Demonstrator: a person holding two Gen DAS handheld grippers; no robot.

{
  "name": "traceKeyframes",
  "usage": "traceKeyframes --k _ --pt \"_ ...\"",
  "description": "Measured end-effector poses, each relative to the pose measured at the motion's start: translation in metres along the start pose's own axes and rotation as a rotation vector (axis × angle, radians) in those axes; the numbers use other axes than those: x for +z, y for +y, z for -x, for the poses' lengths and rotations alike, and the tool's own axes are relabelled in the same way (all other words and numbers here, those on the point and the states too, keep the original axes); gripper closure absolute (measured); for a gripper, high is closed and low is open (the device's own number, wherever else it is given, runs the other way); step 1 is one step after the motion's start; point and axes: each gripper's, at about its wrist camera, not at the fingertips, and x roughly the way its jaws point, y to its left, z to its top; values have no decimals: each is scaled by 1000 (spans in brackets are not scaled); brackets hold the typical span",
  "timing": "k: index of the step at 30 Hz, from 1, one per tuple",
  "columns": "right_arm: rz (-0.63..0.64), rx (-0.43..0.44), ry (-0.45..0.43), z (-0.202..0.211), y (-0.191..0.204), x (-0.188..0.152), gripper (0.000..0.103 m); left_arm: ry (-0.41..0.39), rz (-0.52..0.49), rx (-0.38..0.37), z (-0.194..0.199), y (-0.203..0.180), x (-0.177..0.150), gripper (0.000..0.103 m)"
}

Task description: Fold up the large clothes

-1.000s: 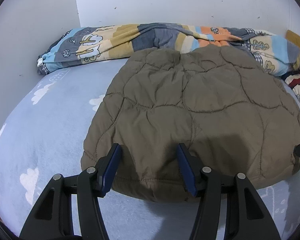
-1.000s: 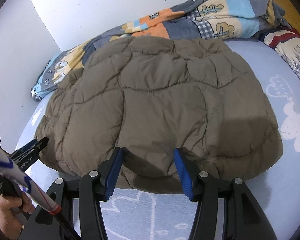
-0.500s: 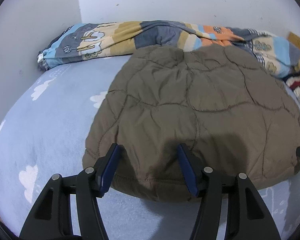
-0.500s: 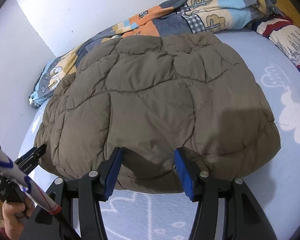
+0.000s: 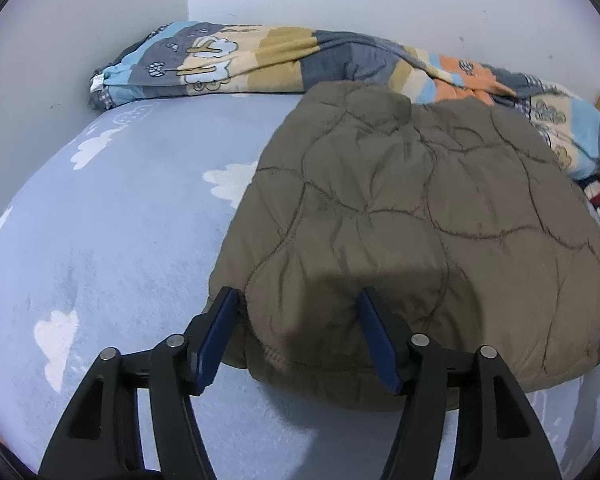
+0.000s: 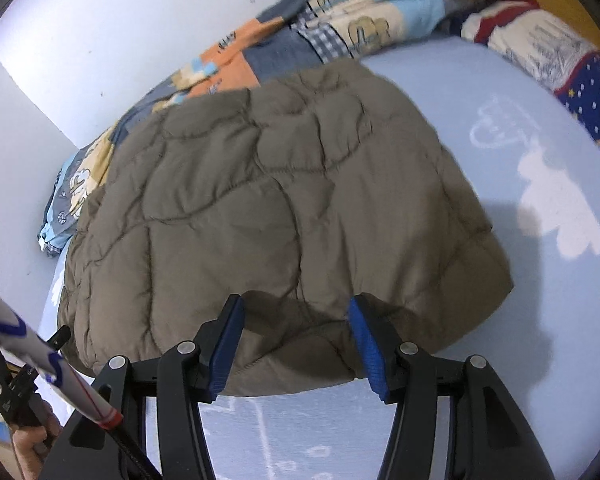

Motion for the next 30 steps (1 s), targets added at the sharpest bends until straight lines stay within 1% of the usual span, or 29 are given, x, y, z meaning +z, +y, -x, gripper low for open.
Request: traceKeyframes --k 3,4,7,10,14,18,21,23,26,28,30 --pt "5 1 -1 2 1 1 43 10 14 -31 2 6 3 38" --pt "-6 9 -3 5 -1 2 43 13 34 -50 3 10 5 38" --pt "-41 45 -20 16 -6 6 42 5 144 -96 12 34 11 38" --pt "-58 34 -45 28 -12 10 41 13 237 -132 14 58 15 38" --pt "-110 18 -67 41 -34 14 38 73 380 -209 6 92 13 38" --pt "-222 3 -79 52 -70 15 35 128 504 -287 -3 115 3 37" --pt "-315 -11 -86 57 -96 13 31 153 555 -335 -8 119 -2 37" --pt "-367 -11 -85 58 -111 10 28 170 566 -356 -12 115 -4 37" --pt "-459 34 -68 51 -131 5 26 196 577 -378 -19 108 -7 37" --pt "-538 85 -67 47 -145 0 26 211 585 -388 -24 104 -9 37" --pt "-580 113 -70 45 -152 -3 26 224 590 -390 -28 100 -11 37"
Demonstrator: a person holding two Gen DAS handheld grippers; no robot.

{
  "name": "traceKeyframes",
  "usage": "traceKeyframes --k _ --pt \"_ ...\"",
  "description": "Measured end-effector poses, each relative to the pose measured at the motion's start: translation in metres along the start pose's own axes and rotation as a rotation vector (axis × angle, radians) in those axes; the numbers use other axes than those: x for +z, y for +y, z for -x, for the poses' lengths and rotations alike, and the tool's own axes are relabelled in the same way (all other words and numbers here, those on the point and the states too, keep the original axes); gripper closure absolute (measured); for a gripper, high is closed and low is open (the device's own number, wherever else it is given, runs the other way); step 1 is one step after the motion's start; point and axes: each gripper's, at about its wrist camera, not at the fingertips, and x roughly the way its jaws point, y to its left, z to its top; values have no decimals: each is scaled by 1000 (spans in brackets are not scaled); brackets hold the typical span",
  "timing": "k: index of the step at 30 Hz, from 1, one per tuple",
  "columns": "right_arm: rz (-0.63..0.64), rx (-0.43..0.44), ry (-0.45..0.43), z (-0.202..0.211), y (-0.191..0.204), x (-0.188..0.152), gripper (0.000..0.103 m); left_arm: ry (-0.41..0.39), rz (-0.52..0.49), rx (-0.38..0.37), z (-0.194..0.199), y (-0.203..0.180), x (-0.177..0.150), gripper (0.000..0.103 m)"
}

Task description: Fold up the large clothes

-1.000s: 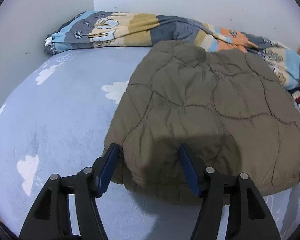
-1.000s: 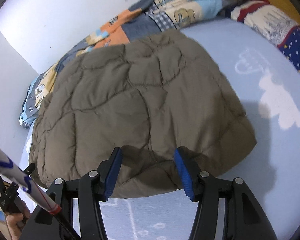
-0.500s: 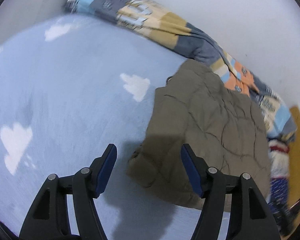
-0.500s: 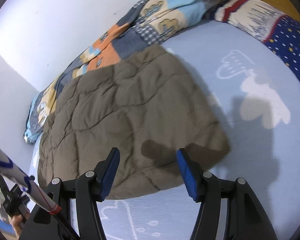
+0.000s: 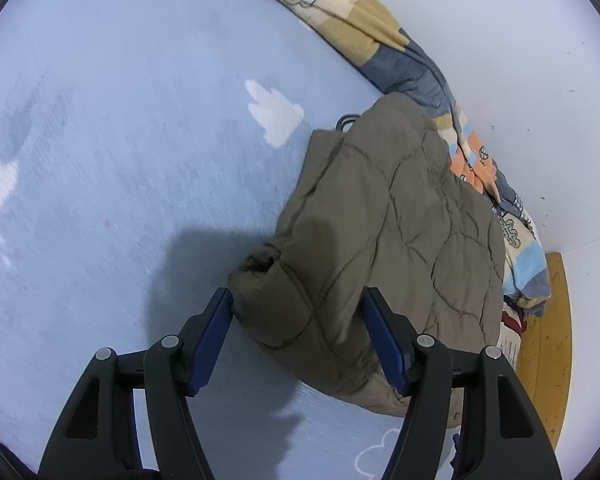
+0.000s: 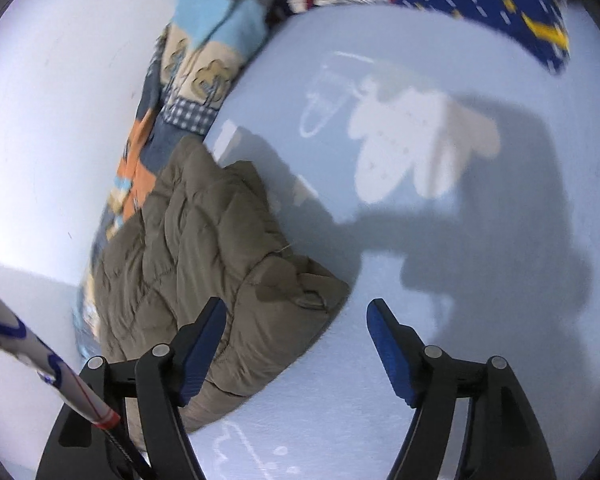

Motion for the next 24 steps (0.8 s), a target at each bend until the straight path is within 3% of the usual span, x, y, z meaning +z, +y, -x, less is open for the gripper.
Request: traceKeyframes --k 13,19,24 --pt "-136 110 41 -37 -11 -7 24 3 37 -30 -14 6 -3 31" --pt "-133 134 29 -57 -5 -10 19 -13 49 -56 -32 9 -7 18" --pt "-100 157 29 -66 -5 -8 19 -24 84 -98 -47 10 -8 16"
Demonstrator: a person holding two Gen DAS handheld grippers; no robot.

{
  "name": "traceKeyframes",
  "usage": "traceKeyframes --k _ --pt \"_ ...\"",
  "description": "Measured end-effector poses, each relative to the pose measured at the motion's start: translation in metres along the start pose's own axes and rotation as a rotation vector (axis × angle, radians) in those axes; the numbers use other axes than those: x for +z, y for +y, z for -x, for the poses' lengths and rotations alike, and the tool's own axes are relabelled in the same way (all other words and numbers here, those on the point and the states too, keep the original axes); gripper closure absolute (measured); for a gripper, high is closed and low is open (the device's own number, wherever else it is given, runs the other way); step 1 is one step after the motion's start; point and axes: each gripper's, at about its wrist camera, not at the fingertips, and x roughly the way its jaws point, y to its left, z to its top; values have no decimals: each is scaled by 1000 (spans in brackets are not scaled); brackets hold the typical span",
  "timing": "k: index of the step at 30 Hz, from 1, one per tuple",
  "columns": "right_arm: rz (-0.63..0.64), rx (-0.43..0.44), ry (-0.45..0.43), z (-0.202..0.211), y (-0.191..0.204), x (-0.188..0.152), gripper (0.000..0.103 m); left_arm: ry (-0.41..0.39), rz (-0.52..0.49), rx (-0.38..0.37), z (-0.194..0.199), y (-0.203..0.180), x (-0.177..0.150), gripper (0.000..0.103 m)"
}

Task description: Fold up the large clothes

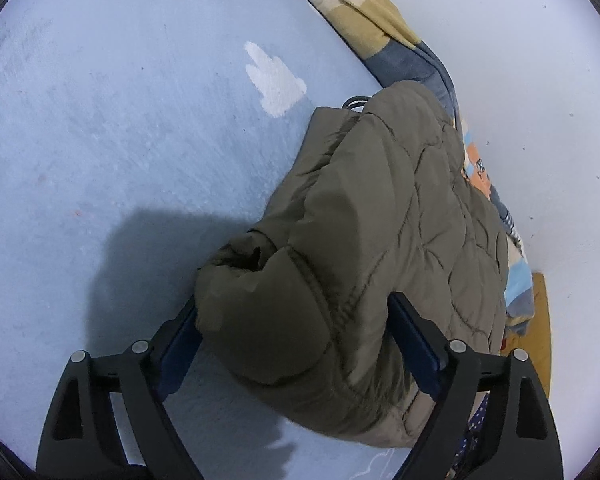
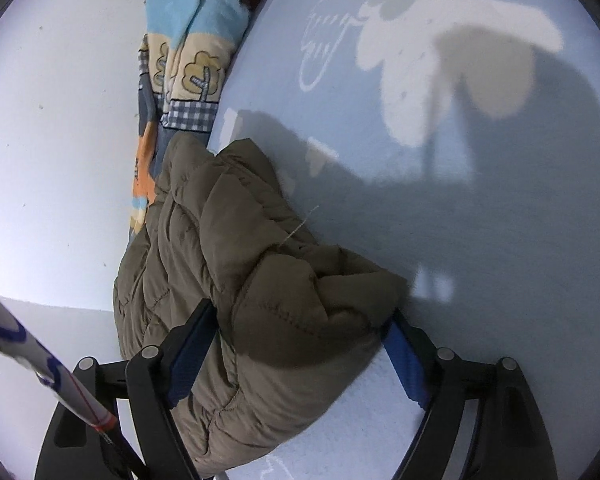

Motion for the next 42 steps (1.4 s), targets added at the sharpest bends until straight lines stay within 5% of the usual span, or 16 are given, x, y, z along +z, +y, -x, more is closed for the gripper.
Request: traceKeyframes --k 4,8,15,24,42 --pt "145 -56 -30 6 23 -2 53 -45 -147 63 7 -26 -2 47" --pt "341 -168 -83 12 57 -14 64 -101 -265 124 18 -46 -8 59" --pt "591 -239 -175 33 104 -34 70 -208 -453 189 39 -80 -15 65" --pt "723 -199 -266 68 144 -48 74 -287 -488 114 80 -106 -12 67" --pt "691 -83 -252 155 148 -83 74 -264 -502 92 160 -91 -57 67"
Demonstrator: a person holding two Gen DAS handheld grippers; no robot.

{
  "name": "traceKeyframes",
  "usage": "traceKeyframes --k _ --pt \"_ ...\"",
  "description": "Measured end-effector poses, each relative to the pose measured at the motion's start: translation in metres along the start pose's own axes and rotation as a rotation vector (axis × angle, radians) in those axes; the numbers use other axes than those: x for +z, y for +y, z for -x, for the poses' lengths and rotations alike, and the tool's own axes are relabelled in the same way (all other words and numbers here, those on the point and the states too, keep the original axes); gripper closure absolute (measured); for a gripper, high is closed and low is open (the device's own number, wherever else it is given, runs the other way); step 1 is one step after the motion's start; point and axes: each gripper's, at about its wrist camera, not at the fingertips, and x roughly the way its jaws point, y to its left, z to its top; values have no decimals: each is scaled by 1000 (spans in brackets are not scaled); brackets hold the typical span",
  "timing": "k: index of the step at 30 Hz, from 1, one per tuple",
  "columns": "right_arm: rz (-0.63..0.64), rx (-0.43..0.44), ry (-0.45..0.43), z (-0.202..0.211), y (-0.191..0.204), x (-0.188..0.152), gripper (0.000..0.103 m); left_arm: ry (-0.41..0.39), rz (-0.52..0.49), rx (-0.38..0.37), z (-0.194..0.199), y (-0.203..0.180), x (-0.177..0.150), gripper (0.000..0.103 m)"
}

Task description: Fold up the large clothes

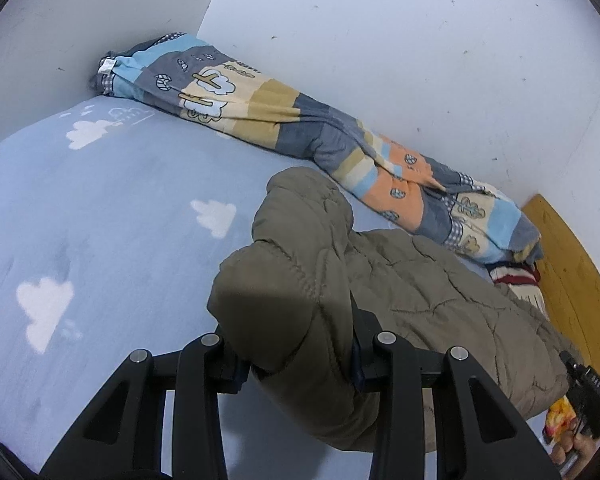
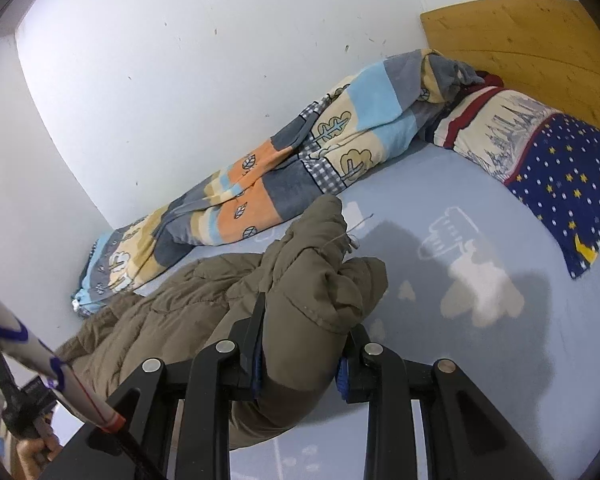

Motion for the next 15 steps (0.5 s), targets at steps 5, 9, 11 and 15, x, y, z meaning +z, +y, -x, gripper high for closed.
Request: traceKeyframes --k 5,9,11,15 --pt "-29 -4 20 33 -12 -30 74 26 -23 9 25 9 -37 66" --pt "-81 -23 78 47 -30 -63 74 79 -2 27 33 24 -68 65" --pt "-92 -36 98 54 -36 -78 74 90 22 30 41 31 -82 64" --pt "-126 -73 139 66 -50 -108 74 119 43 62 51 41 -112 58"
